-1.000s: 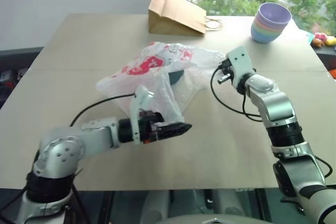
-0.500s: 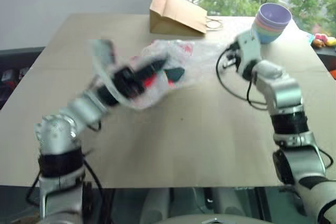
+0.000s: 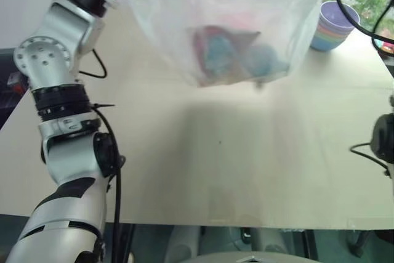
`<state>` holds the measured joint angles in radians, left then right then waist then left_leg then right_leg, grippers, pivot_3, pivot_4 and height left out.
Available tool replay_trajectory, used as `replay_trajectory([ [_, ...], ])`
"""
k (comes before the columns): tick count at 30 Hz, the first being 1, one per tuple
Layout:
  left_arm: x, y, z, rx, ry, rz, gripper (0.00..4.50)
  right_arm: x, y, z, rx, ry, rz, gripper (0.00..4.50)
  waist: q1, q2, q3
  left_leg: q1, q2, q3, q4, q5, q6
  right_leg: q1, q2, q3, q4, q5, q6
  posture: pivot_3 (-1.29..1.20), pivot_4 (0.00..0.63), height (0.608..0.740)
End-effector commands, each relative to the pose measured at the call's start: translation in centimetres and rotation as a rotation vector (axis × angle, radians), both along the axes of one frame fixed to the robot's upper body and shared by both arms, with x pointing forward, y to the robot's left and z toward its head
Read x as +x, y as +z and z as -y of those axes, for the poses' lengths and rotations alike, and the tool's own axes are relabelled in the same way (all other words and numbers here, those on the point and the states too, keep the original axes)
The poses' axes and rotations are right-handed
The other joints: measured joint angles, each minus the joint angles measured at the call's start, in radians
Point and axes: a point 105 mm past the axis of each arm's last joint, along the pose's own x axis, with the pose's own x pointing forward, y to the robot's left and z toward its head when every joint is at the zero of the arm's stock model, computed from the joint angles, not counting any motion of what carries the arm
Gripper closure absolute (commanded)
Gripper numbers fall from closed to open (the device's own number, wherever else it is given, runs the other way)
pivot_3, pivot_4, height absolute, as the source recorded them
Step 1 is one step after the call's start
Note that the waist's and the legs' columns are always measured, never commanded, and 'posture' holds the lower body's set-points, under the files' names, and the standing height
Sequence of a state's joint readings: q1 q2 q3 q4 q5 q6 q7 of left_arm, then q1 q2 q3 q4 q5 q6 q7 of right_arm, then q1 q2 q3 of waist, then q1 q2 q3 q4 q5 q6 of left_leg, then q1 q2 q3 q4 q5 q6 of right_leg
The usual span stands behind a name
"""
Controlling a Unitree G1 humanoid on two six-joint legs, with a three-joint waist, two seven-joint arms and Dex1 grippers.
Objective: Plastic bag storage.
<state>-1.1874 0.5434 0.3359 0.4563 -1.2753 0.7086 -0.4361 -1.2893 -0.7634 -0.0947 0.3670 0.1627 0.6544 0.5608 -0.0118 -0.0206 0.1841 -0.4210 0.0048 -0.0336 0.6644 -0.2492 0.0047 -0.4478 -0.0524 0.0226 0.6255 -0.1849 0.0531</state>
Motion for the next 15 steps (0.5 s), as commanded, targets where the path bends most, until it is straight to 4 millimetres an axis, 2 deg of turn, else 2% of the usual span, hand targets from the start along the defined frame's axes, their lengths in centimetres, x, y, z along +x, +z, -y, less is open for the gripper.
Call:
replay_trajectory([
  [1, -1.2, 1.7, -0.2, 0.036, 0.007, 0.101, 4.49, -2.6, 1.8, 2.7, -0.032, -0.073, 0.064, 4.50, -0.010, 0.001, 0.001, 0.000, 0.000, 0.000, 0.000, 0.000, 0.000, -0.001, 0.000, 0.000, 0.000, 0.000, 0.000, 0.00, 0.150, 0.739],
  [3, -2.1, 0.3, 0.1, 0.091, -0.031, 0.092, 4.49, -4.3, 0.5, 3.3, -0.068, -0.058, 0.051, 4.50, -0.017, 0.001, 0.001, 0.000, 0.001, 0.000, -0.001, 0.000, 0.000, -0.002, 0.001, 0.000, 0.000, 0.000, 0.000, 0.00, 0.150, 0.739],
  [6, -5.0, -6.5, 2.1, 0.342, -0.091, 0.037, 4.49, -8.0, -5.8, 2.6, -0.092, 0.025, -0.079, 4.50, -0.029, 0.003, -0.004, 0.004, 0.002, 0.001, -0.008, 0.000, 0.000, 0.000, 0.001, 0.002, 0.000, 0.000, 0.000, 0.00, 0.150, 0.739],
  [7, -5.5, -8.0, 2.5, 0.385, -0.090, 0.020, 4.49, -9.1, -8.6, 2.2, -0.095, 0.044, -0.143, 4.50, -0.030, 0.004, -0.003, 0.008, 0.002, 0.002, -0.011, 0.000, 0.000, 0.000, 0.000, 0.004, 0.002, -0.001, -0.001, 0.00, 0.150, 0.739],
  [10, -7.8, -15.7, 4.9, 0.597, -0.110, -0.061, 4.49, -12.5, -15.7, 0.3, -0.122, 0.135, -0.308, 4.50, -0.021, 0.004, -0.004, 0.004, 0.002, 0.002, -0.010, 0.001, -0.001, -0.003, 0.000, 0.004, 0.001, -0.001, 0.000, 0.00, 0.150, 0.739],
  [13, -9.2, -19.1, 6.0, 0.660, -0.131, -0.091, 4.49, -14.5, -19.5, -0.8, -0.086, 0.177, -0.404, 4.50, -0.010, 0.006, -0.002, 0.006, 0.000, 0.005, -0.007, -0.001, 0.002, -0.001, -0.001, 0.008, 0.001, -0.001, 0.002, 0.00, 0.150, 0.739],
  [15, -9.1, -21.3, 6.1, 0.688, -0.103, -0.127, 4.49, -15.1, -22.3, -1.0, -0.083, 0.164, -0.467, 4.50, -0.003, 0.005, -0.003, 0.007, 0.002, 0.005, 0.005, -0.002, 0.004, 0.002, 0.002, 0.008, 0.003, -0.001, 0.003, 0.00, 0.150, 0.739],
])
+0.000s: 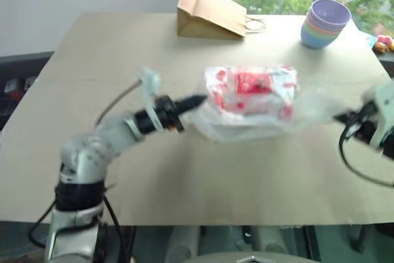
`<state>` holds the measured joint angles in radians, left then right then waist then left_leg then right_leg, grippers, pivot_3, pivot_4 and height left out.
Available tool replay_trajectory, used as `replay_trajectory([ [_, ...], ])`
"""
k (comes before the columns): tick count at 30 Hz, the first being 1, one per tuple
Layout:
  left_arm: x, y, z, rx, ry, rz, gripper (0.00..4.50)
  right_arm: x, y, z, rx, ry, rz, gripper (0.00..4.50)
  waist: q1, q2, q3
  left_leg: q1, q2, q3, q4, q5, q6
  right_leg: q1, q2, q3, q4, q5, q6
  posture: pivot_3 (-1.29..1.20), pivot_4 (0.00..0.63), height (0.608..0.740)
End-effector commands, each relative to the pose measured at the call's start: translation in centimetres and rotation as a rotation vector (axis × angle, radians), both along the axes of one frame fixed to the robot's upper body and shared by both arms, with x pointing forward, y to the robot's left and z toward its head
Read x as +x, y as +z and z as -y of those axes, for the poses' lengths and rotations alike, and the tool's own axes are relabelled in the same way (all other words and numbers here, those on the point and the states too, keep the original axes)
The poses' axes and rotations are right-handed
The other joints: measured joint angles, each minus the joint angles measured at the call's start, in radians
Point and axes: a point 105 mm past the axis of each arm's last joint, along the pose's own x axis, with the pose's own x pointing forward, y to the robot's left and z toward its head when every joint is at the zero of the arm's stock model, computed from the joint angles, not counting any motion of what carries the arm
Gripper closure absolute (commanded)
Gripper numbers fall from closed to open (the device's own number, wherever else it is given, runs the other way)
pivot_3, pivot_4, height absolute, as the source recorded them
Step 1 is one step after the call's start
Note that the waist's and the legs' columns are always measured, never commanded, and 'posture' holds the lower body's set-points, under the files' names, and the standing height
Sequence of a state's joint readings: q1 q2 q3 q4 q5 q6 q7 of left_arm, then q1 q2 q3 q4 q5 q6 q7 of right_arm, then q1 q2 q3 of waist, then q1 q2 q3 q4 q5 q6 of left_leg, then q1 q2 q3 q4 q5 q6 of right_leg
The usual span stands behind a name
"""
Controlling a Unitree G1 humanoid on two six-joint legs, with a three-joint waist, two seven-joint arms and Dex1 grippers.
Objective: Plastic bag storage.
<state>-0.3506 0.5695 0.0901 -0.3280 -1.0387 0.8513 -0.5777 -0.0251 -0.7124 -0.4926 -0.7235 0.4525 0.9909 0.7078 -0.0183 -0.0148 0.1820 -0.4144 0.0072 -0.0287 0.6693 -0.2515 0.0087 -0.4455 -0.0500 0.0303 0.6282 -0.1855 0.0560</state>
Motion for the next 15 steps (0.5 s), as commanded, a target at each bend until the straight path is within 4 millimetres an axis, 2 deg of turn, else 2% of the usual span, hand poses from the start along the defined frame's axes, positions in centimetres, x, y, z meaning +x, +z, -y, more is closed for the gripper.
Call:
replay_trajectory([
  [1, -0.3, -1.1, 0.1, 0.086, 0.039, 0.106, 4.49, -1.0, -1.7, 0.0, -0.068, -0.027, 0.029, 4.50, 0.004, -0.001, -0.001, 0.003, 0.001, 0.000, 0.002, 0.001, 0.001, 0.004, 0.001, 0.000, -0.001, -0.002, 0.002, 0.00, 0.150, 0.739],
  [3, -0.5, -3.1, -0.5, 0.180, 0.048, 0.122, 4.49, -0.9, -3.6, 0.8, -0.157, -0.070, 0.031, 4.50, 0.002, -0.002, -0.002, 0.018, 0.001, 0.000, 0.002, 0.001, 0.001, 0.019, 0.001, 0.000, -0.004, -0.002, 0.001, 0.00, 0.150, 0.739],
  [5, -0.5, -4.0, -1.4, 0.262, 0.065, 0.167, 4.49, -0.5, -4.2, 1.6, -0.208, -0.127, 0.092, 4.50, -0.013, 0.001, -0.003, 0.029, 0.004, 0.000, 0.001, -0.002, -0.004, 0.030, 0.001, -0.001, -0.012, -0.003, 0.001, 0.00, 0.150, 0.739],
  [7, -1.2, -3.9, -2.0, 0.215, 0.037, 0.139, 3.96, -1.2, -5.0, 1.0, -0.110, -0.071, 0.055, 4.50, -0.020, 0.002, -0.003, 0.023, 0.014, -0.005, -0.002, -0.002, -0.004, 0.031, 0.000, -0.009, -0.025, -0.002, 0.001, 0.00, 0.150, 0.739],
  [8, -1.6, -3.5, -2.5, 0.197, 0.030, 0.143, 3.70, -1.5, -4.9, 1.1, -0.062, -0.081, 0.060, 4.06, -0.021, 0.002, -0.003, 0.022, 0.014, -0.004, 0.000, -0.002, -0.004, 0.031, -0.002, -0.011, -0.024, -0.002, 0.001, 0.00, 0.150, 0.739],
  [9, -1.8, -3.3, -2.9, 0.197, 0.030, 0.158, 3.37, -2.1, -4.8, 1.0, -0.021, -0.063, 0.061, 3.94, -0.021, 0.001, -0.003, 0.024, 0.014, -0.002, 0.000, -0.002, -0.003, 0.030, -0.003, -0.010, -0.021, -0.002, 0.001, 0.00, 0.150, 0.739],
  [10, -2.0, -3.1, -3.6, 0.187, 0.052, 0.162, 2.78, -2.7, -4.6, 1.0, -0.010, -0.056, 0.069, 3.49, -0.020, 0.001, -0.003, 0.024, 0.013, -0.001, 0.000, 0.000, 0.000, 0.029, -0.003, -0.010, -0.019, -0.002, 0.002, 0.00, 0.150, 0.739],
  [12, -2.7, -2.9, -4.7, 0.198, 0.070, 0.173, 2.08, -4.0, -4.5, 1.0, -0.002, -0.022, 0.059, 2.77, -0.014, 0.001, -0.004, 0.023, 0.012, 0.003, 0.000, -0.002, 0.004, 0.028, -0.003, -0.009, -0.016, -0.002, 0.001, 0.00, 0.150, 0.739],
  [14, -3.1, -3.0, -6.2, 0.241, 0.110, 0.184, 1.00, -5.5, -4.3, 1.6, -0.004, -0.018, 0.041, 1.66, -0.006, 0.001, -0.004, 0.018, 0.006, 0.003, -0.001, -0.005, 0.005, 0.018, -0.002, -0.007, -0.004, -0.003, -0.001, 0.00, 0.150, 0.739],
  [15, -3.3, -3.1, -6.9, 0.261, 0.124, 0.188, 0.74, -6.1, -4.2, 2.1, -0.011, -0.021, 0.030, 1.38, 0.002, 0.001, -0.004, 0.016, 0.006, 0.003, -0.001, -0.006, 0.005, 0.015, -0.002, -0.007, -0.003, -0.003, -0.002, 0.00, 0.150, 0.739],
])
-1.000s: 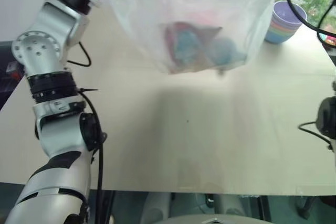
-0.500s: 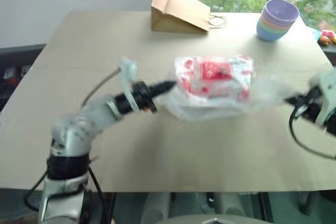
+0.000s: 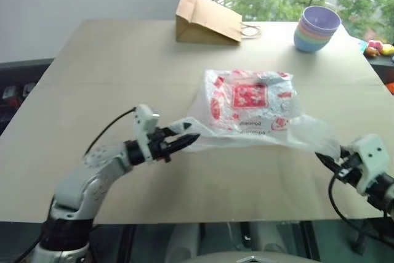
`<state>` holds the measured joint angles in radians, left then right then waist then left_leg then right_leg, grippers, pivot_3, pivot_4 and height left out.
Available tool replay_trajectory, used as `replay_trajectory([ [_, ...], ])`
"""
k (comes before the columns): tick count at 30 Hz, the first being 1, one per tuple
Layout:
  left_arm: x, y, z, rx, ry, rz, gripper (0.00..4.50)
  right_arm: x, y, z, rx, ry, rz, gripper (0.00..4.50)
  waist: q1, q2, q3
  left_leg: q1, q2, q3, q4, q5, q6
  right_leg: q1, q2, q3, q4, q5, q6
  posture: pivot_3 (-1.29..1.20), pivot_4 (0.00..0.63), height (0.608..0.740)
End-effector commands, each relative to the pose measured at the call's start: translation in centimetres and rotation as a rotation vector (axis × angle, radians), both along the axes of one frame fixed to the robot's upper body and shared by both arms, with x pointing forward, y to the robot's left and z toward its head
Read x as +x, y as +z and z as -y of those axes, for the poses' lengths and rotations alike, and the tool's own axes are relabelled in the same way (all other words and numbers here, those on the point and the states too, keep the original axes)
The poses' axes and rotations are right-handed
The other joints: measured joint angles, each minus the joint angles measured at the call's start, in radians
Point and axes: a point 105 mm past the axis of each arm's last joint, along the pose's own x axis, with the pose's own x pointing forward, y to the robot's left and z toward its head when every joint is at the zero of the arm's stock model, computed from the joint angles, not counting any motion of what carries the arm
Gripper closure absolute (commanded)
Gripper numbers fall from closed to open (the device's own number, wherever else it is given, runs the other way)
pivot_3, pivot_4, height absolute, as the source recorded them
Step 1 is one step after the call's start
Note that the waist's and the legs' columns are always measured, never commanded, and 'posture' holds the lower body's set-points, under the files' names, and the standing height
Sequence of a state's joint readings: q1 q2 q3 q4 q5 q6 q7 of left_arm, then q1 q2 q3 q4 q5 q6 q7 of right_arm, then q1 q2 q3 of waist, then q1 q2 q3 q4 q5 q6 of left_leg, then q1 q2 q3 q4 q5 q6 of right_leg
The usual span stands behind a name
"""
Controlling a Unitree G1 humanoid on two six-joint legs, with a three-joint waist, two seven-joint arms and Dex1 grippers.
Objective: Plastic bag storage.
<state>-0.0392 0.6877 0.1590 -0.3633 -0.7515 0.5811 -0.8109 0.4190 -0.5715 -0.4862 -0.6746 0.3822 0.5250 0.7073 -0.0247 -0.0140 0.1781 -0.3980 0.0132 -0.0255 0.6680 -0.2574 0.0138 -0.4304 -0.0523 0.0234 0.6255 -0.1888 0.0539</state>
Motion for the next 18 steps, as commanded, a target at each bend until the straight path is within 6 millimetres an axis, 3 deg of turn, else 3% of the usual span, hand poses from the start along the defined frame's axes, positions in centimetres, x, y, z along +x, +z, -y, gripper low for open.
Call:
replay_trajectory([
  [1, -1.2, 1.2, -2.0, 0.066, 0.021, 0.090, 0.31, -2.3, 2.2, 1.1, -0.038, 0.026, 0.045, 0.91, 0.012, 0.000, 0.000, -0.001, 0.000, 0.000, -0.002, 0.000, 0.000, -0.002, 0.000, 0.000, 0.000, -0.002, -0.001, 0.00, 0.150, 0.739],
  [2, -1.6, 0.9, -2.7, 0.083, 0.034, 0.078, 0.00, -3.1, 2.3, 1.9, -0.054, 0.016, 0.032, 0.55, 0.014, 0.000, 0.000, -0.001, 0.000, -0.001, -0.003, -0.001, 0.000, -0.002, 0.000, -0.001, 0.000, -0.003, -0.002, 0.00, 0.150, 0.739],
  [4, -2.1, 0.3, -3.8, 0.117, 0.058, 0.066, 0.00, -4.2, 2.5, 3.0, -0.075, 0.009, 0.012, 0.19, 0.017, 0.000, 0.000, -0.001, 0.000, 0.000, -0.003, -0.001, 0.000, -0.002, 0.000, -0.001, 0.000, -0.006, -0.003, 0.00, 0.150, 0.739],
  [7, -2.1, -0.2, -5.0, 0.153, 0.099, 0.063, 0.00, -5.4, 2.5, 3.9, -0.094, 0.026, -0.021, 0.19, 0.019, -0.001, 0.000, -0.001, -0.001, 0.001, 0.000, -0.001, 0.000, -0.001, -0.002, 0.000, 0.000, -0.010, 0.000, 0.00, 0.150, 0.739],
  [12, -1.4, -0.3, -6.4, 0.136, 0.183, 0.053, 0.00, -5.4, 2.4, 4.8, -0.092, 0.002, -0.026, 0.19, 0.013, -0.005, -0.002, 0.003, 0.008, 0.001, 0.003, -0.003, -0.003, 0.001, -0.002, 0.000, 0.000, -0.010, 0.001, 0.00, 0.150, 0.739],
  [18, 0.5, 1.7, -7.8, 0.109, 0.243, 0.083, 0.00, -5.4, 1.3, 5.2, -0.100, 0.002, -0.049, 0.19, 0.014, -0.004, -0.002, 0.004, 0.008, 0.005, 0.003, -0.001, 0.000, 0.001, -0.001, -0.001, 0.001, -0.010, 0.001, 0.00, 0.150, 0.739],
])
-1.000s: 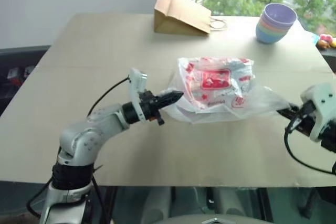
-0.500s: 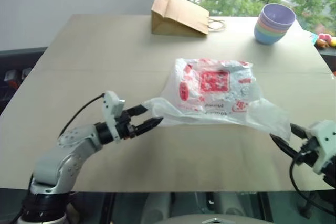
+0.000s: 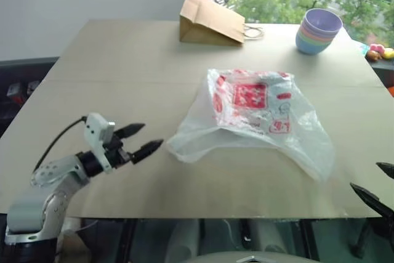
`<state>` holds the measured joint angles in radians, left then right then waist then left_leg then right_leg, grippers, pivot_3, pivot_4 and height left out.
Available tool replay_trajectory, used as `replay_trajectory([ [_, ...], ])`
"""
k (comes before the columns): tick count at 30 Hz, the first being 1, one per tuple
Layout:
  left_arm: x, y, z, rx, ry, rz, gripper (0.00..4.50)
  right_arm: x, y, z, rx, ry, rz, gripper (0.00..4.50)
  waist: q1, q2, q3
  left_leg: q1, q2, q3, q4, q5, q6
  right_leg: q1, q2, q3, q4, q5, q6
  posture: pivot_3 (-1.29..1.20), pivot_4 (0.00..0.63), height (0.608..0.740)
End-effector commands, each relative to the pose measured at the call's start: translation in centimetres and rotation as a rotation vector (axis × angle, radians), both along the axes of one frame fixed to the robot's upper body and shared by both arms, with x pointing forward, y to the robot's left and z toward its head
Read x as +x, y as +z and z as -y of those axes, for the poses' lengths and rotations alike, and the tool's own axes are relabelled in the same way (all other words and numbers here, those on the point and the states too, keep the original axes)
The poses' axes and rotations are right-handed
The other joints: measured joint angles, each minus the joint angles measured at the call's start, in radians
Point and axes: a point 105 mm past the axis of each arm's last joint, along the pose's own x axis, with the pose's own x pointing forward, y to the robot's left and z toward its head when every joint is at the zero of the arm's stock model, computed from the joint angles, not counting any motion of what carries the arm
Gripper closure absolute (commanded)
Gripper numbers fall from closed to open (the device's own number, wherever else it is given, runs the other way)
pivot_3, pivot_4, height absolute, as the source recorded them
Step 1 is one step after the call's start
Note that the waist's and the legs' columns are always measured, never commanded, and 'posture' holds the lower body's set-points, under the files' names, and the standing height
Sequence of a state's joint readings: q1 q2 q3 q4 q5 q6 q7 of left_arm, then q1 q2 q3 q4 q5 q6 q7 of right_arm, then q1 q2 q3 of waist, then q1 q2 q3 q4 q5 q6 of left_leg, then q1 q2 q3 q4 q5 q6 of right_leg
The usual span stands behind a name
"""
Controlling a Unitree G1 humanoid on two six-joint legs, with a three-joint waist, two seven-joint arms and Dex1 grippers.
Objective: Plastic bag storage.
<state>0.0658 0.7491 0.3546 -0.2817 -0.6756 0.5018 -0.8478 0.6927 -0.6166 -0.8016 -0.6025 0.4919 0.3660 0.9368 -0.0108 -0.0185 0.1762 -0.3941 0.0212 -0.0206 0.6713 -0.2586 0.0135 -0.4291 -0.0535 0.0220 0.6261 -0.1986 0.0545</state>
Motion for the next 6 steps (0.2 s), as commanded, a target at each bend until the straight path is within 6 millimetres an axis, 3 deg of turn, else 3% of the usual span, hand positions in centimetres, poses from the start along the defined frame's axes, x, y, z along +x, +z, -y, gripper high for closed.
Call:
replay_trajectory([
  [1, 1.02, 1.81, -1.60, 0.004, 0.045, 0.042, 0.00, 0.24, 0.03, 0.32, -0.030, 0.013, 0.020, 0.19, 0.001, 0.000, 0.000, 0.000, 0.000, 0.001, 0.000, 0.000, 0.000, 0.000, 0.000, 0.000, 0.001, 0.000, 0.000, 0.00, 0.150, 0.739],
  [6, 1.82, 2.63, -1.77, 0.001, 0.041, 0.056, 0.00, 0.55, -0.51, 0.24, -0.033, 0.023, 0.023, 0.19, 0.000, 0.000, 0.000, -0.002, -0.003, 0.002, -0.002, -0.001, -0.001, -0.002, 0.001, 0.001, 0.000, 0.000, -0.001, 0.00, 0.150, 0.739],
])
